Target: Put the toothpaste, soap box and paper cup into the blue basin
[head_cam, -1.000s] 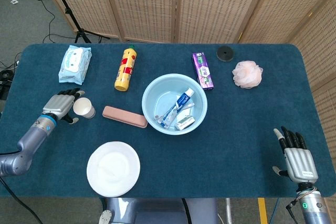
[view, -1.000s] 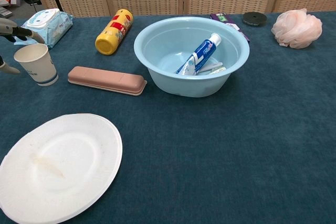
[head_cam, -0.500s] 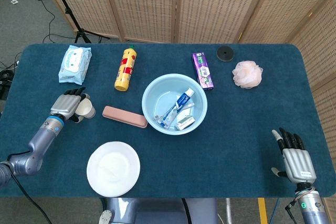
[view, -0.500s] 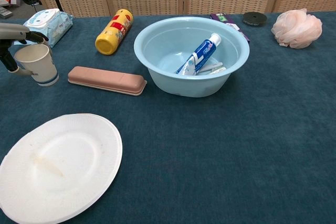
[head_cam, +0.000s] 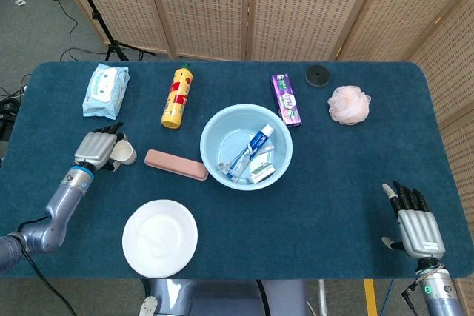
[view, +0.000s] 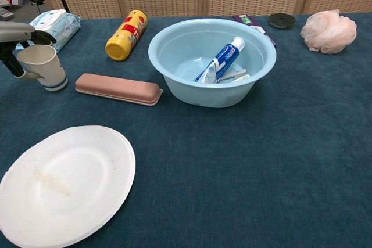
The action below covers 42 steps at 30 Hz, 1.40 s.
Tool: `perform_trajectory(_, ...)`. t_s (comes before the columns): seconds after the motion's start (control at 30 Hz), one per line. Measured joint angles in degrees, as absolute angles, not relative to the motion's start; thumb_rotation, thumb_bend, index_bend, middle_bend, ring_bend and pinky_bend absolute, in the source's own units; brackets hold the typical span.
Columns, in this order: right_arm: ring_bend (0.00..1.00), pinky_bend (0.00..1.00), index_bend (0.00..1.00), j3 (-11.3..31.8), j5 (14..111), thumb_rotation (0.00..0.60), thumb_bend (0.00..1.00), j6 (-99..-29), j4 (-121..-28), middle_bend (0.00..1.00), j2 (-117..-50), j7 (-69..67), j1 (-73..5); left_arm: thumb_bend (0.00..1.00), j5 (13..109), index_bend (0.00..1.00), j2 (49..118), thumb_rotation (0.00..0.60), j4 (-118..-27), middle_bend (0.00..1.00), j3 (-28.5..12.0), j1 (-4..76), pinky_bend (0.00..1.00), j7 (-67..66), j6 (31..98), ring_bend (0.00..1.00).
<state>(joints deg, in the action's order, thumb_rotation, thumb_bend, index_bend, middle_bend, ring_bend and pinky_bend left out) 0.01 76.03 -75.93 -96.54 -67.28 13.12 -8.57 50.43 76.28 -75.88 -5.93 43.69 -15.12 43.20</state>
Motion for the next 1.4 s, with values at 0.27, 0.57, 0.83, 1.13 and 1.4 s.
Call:
perform_trajectory(0.27,0.0,0.0,0.0,0.4,75.9,0.6,0.13,-75.6,-96.6,0.0,-67.2,13.1,-8.4,0.35,50.4,0.44,72.1,0.6,-81.7,0.12,-8.5,45.5,0.19,-15.9,44.1,0.14)
perform_trajectory(0.57,0.0,0.0,0.0,0.8,76.0,0.6,0.13,-75.8,-96.5,0.0,-66.8,11.9,-8.1,0.35,49.4,0.46,70.8,0.6,-86.9,0.12,-13.0,48.6,0.19,-17.7,48.4,0.14)
perform_trajectory(0.83,0.0,0.0,0.0,1.4,75.6,0.6,0.13,-75.7,-96.4,0.0,-66.0,10.5,-7.8,0.35,48.1,0.46,73.5,0.6,-87.9,0.12,-15.4,53.0,0.19,-21.5,49.9,0.14)
perform_trajectory(1.13,0.0,0.0,0.0,1.9,75.3,0.6,0.13,-75.5,-96.4,0.0,-65.2,8.2,-7.5,0.35,48.5,0.47,80.6,0.6,-87.3,0.12,-17.8,56.6,0.19,-22.7,53.9,0.14)
perform_trajectory(1.4,0.0,0.0,0.0,2.5,74.7,0.6,0.13,-75.3,-95.9,0.0,-64.6,6.2,-7.2,0.34,48.8,0.47,87.6,0.6,-83.8,0.12,-18.4,60.4,0.19,-24.2,54.5,0.14)
